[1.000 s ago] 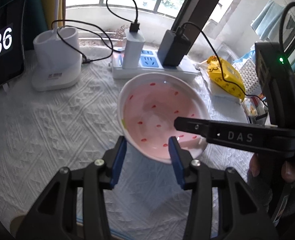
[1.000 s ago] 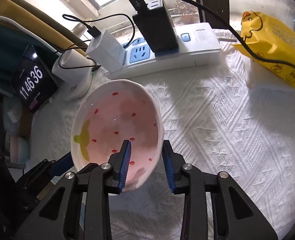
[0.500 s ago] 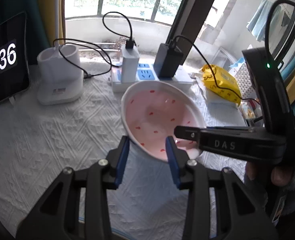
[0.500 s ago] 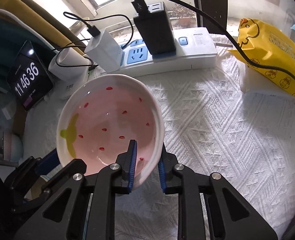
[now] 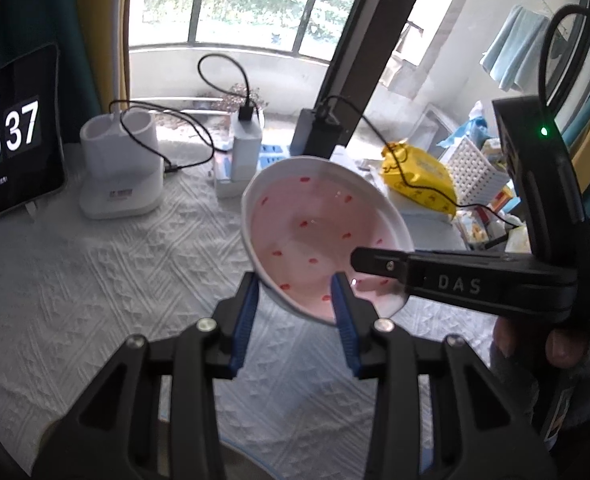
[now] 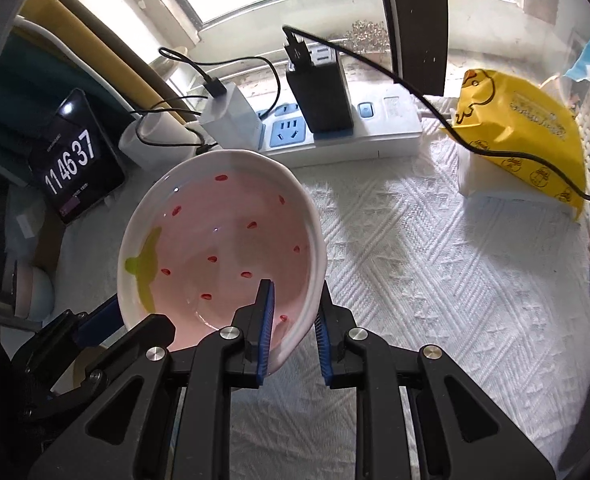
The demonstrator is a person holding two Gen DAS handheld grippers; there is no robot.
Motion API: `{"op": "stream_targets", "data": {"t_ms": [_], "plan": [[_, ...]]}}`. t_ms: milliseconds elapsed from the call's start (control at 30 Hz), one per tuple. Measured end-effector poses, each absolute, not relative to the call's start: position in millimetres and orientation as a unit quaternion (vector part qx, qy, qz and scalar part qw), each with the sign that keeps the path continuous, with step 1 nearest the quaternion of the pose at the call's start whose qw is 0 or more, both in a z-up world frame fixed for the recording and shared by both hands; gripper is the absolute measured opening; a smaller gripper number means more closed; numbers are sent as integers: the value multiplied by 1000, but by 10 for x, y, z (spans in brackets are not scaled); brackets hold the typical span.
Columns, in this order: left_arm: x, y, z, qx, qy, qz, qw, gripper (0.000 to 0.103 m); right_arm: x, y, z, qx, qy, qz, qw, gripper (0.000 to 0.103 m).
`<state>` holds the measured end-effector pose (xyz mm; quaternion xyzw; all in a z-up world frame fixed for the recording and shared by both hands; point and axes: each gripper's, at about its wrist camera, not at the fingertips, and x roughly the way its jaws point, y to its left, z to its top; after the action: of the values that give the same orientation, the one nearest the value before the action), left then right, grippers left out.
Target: Organize plates and bowls
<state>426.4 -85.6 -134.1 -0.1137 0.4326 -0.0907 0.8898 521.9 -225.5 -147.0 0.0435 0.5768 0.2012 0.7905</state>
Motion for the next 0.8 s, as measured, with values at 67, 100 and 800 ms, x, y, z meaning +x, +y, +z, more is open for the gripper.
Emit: {"op": "stream_targets", "data": {"t_ms": [67, 100, 800], "plan": [[4210, -863, -1265, -113, 426, -94, 893, 38, 5171, -2278, -1388, 45, 572, 202, 794, 21], [4188, -868, -1232, -112, 423, -95, 894, 38, 5150, -2282, -1349, 45, 570, 203, 795, 21], [3576, -863, -825, -106, 384, -126, 908, 38, 4469, -2267, -697, 30, 536, 188, 822, 21]]}}
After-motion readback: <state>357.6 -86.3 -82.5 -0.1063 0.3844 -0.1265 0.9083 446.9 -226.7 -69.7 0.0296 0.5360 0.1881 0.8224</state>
